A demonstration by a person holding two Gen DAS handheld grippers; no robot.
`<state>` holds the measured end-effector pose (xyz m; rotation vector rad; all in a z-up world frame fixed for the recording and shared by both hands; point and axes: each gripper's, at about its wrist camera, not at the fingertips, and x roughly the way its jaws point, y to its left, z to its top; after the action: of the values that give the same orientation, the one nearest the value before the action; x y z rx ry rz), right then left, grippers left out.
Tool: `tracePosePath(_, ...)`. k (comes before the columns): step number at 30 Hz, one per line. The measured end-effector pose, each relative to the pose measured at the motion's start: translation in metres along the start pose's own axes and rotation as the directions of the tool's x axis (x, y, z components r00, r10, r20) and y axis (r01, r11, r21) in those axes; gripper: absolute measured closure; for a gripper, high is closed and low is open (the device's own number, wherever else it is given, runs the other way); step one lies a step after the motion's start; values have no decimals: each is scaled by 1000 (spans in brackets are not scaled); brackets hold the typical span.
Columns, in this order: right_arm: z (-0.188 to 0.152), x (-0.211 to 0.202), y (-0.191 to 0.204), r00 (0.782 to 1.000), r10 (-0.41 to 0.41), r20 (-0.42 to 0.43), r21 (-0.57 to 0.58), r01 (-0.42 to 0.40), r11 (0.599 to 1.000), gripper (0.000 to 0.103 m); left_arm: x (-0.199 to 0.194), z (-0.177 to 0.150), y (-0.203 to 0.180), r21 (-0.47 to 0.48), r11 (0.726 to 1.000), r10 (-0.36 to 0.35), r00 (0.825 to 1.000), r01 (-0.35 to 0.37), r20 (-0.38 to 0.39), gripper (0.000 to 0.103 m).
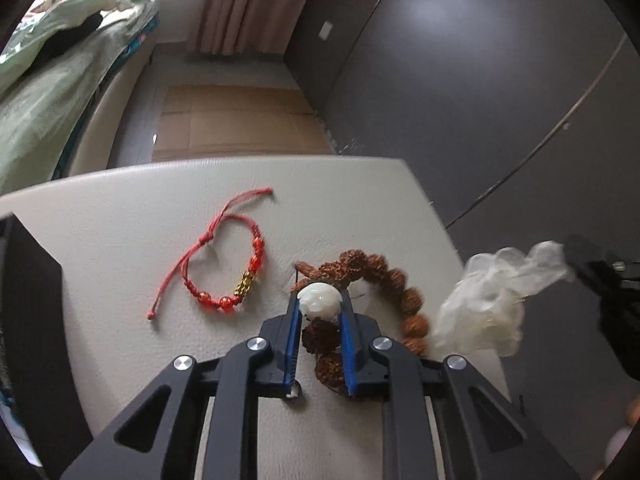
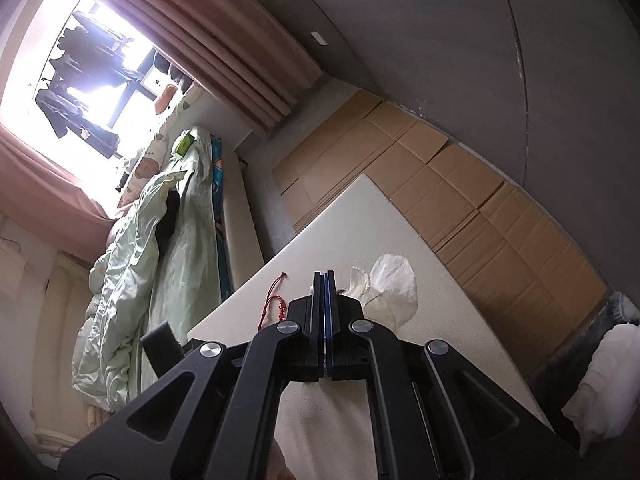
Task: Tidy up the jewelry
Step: 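Grasp the brown bead bracelet with the left gripper and lift while the right holds the cloth, then carry bracelet and cloth over the box and open both grippers to drop them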
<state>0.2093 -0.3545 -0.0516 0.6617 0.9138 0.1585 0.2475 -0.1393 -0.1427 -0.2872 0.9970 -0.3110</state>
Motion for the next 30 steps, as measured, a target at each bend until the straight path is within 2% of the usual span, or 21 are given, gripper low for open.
tracePosePath(3, -3, 2, 4, 1000, 9, -5, -6, -9, 1000, 101, -21, 5, -6, 15, 999, -38, 999, 38, 35, 87)
tracePosePath(8, -7, -3, 10, 999, 36, 20, -13, -35, 999, 101, -59, 11, -9, 33, 998, -63, 993, 61, 97, 88)
tracePosePath(14, -14, -8, 21, 995, 95, 40, -30, -94, 995, 101, -113, 15, 1, 26, 996, -94, 978, 91, 184, 88)
tracePosePath(18, -21, -11, 33, 988, 150, 47, -56, -148, 987, 101, -148, 16, 10, 20, 996, -87, 967, 84, 241, 87)
tracePosePath(24, -36, -8, 58, 958, 285, 17, -90, -282, 955, 101, -194, 13, 38, -30, 998, -46, 949, 58, 311, 87)
tracePosePath(28, -49, -3, 79, 931, 364, -20, -106, -364, 925, 101, -217, 6, 63, -82, 996, -5, 942, 35, 337, 87)
tracePosePath(30, -57, 2, 90, 911, 409, -53, -107, -412, 905, 101, -228, 0, 79, -113, 993, 14, 938, 27, 346, 87)
